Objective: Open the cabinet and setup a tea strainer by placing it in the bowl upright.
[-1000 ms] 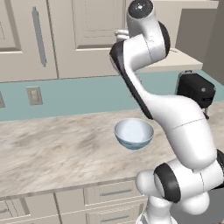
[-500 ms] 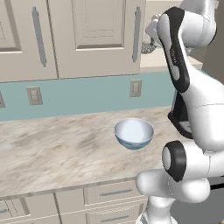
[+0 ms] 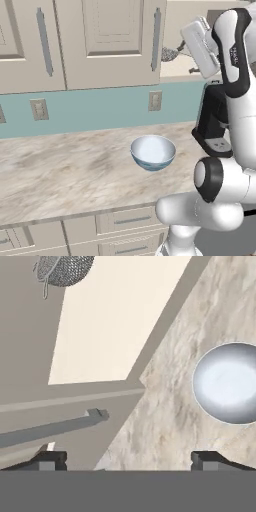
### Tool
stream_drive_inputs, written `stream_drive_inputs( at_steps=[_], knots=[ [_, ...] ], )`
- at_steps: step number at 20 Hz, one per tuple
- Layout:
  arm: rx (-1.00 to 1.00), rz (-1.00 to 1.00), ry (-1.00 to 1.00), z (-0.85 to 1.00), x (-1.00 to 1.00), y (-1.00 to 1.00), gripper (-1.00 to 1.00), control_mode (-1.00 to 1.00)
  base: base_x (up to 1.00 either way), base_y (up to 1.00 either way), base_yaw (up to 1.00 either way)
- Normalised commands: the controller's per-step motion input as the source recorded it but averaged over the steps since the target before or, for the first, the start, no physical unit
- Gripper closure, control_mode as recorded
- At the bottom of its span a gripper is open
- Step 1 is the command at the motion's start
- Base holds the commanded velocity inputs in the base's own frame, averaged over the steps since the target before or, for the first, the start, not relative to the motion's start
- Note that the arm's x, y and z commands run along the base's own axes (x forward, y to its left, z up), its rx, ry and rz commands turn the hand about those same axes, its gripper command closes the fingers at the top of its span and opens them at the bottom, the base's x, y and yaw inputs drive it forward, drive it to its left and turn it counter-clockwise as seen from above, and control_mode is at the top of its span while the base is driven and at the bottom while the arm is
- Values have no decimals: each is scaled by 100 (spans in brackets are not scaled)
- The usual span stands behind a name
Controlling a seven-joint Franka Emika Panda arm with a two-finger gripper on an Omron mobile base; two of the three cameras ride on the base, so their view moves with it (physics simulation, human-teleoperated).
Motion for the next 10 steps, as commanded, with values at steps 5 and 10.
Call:
stream_drive_inputs(
  at_steps=[5, 10],
  knots=[
    [35, 3, 0, -9, 15, 0, -100, -100, 0, 0, 0],
    [31, 1, 0, 0, 30, 0, -100, -100, 0, 0, 0]
  ],
)
